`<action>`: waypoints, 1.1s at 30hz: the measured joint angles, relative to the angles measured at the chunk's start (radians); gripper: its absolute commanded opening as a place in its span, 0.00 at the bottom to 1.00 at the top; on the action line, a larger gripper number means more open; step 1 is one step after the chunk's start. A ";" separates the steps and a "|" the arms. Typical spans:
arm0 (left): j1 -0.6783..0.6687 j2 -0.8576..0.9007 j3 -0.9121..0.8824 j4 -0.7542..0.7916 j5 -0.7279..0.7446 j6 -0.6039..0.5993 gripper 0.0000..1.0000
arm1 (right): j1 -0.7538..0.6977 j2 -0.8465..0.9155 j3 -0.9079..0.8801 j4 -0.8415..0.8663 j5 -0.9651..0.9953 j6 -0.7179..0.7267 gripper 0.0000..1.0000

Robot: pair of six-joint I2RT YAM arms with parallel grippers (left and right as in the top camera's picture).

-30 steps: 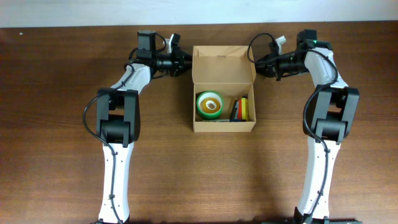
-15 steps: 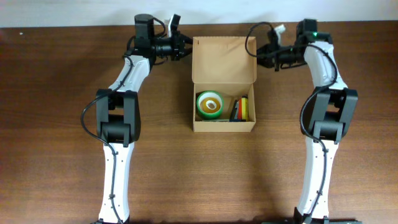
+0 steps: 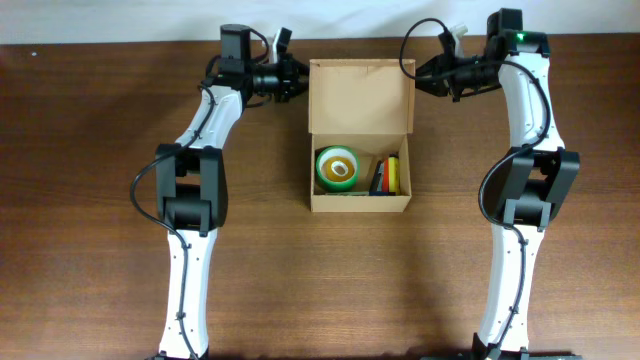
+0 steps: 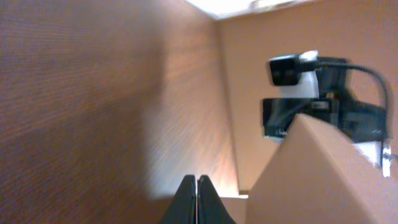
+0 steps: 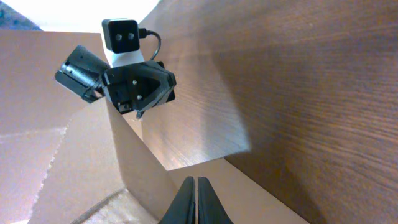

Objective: Pack container
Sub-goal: 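Grip the lid edges with both grippers and raise the lid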

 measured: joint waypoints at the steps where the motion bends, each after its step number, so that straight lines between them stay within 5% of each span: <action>1: -0.005 0.001 0.018 -0.069 -0.017 0.033 0.02 | 0.000 0.000 0.000 -0.008 0.006 -0.001 0.04; 7: -0.035 0.004 0.187 -0.432 -0.152 0.259 0.02 | 0.001 0.000 0.000 -0.017 0.021 -0.002 0.04; 13: -0.043 0.002 0.328 -0.473 -0.216 0.358 0.02 | 0.013 0.000 0.008 -0.023 0.040 -0.002 0.04; 33: -0.047 -0.117 0.329 -0.757 -0.303 0.539 0.02 | 0.032 0.000 0.230 -0.233 0.195 -0.050 0.04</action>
